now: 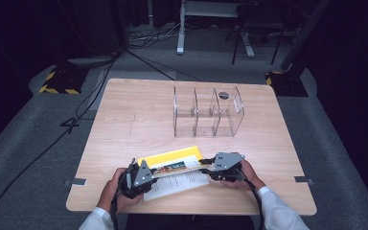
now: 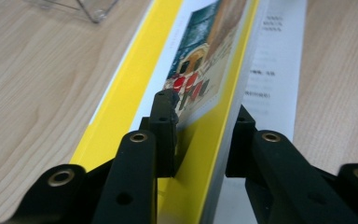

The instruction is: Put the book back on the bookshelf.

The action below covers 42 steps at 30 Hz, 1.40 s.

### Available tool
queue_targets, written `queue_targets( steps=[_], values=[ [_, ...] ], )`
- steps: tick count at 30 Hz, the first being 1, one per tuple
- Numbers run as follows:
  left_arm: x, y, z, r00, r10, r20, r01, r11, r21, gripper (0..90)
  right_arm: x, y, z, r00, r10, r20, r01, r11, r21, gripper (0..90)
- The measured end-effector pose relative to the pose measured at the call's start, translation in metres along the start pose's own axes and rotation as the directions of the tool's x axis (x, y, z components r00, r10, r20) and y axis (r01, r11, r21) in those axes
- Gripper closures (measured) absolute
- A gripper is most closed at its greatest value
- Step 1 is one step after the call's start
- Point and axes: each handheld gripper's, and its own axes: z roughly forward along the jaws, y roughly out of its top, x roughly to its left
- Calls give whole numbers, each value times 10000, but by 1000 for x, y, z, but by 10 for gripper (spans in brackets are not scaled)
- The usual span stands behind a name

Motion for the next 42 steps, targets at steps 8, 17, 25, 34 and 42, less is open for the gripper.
queue_targets(
  steps=[8,17,25,34,42],
  values=[
    [22,-5,-2,9984,-548,-134,551,9984,161,518,17,17,8,9952,-966,-164,967,9953,27,816],
    [-9,19,-8,9986,-231,-484,229,9997,-48,274,17,21,9,9957,-893,-265,898,9958,191,817],
    [-37,47,20,9983,-47,-579,69,9993,376,222,21,32,8,9978,-639,-153,644,9974,334,819],
    [-41,48,29,9948,526,-871,-477,9972,582,585,24,35,9,9988,-464,-168,469,9983,332,797],
    [-33,36,22,9975,530,-475,-541,9983,-222,768,5,27,-2,9943,1063,1,-1063,9941,-207,477]
  ],
)
